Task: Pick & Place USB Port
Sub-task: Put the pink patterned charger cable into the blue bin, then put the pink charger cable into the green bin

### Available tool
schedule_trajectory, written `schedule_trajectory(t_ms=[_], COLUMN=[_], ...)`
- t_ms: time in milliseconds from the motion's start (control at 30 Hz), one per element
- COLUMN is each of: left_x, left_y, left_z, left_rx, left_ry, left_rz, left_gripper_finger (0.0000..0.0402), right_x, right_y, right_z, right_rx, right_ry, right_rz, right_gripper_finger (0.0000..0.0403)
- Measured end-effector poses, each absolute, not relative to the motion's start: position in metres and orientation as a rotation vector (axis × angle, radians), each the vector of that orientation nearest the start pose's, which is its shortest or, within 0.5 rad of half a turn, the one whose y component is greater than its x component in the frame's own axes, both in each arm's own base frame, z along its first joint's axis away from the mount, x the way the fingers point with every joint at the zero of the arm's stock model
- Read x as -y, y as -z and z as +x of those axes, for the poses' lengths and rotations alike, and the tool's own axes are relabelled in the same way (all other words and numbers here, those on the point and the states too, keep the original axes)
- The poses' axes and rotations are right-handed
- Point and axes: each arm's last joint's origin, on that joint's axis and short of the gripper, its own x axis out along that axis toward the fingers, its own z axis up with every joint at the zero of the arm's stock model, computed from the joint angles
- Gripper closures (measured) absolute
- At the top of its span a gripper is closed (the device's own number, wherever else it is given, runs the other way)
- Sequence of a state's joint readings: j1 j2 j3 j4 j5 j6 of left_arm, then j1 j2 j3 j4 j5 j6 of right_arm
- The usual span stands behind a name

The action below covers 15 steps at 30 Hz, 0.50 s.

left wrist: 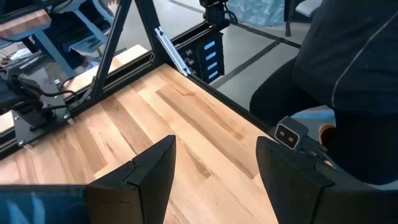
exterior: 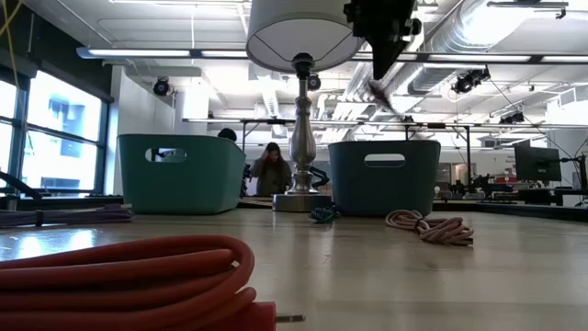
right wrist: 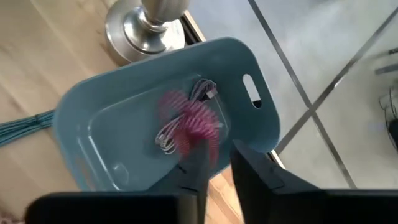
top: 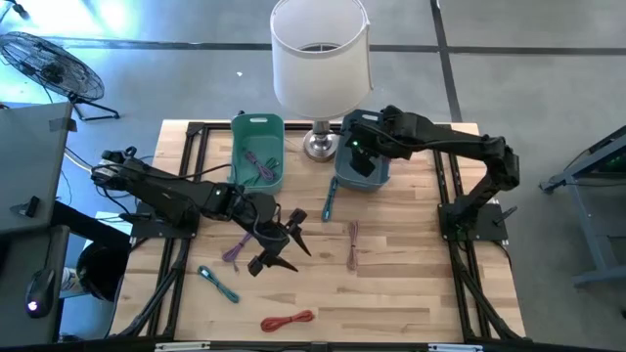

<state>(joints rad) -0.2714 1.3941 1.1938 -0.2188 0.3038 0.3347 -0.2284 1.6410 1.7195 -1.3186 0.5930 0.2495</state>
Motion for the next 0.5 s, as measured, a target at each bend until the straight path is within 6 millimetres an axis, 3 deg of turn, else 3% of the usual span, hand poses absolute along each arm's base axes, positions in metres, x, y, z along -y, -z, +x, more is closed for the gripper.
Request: schedule_trajectory(t_ms=[300,500], left_x=[0.095,0.095], left_y=[-0.332,-0.332], left_z=[0.297,0.297], left_rx=[-0.353,-0.351], left_ry=[0.641,0.639], left_rz=[0.313,0.314], left_gripper_finger=[0.0183,0.0183], right_x=[0.086,0.067], right_y=[-0.356,-0.354], right_z=[0.297,0.299], right_rx=[-1.166,-1.215], right_ry=[0.860,0.717], right_rz=[-0.015,0.039], right_gripper_finger=[0.0227,0.0202])
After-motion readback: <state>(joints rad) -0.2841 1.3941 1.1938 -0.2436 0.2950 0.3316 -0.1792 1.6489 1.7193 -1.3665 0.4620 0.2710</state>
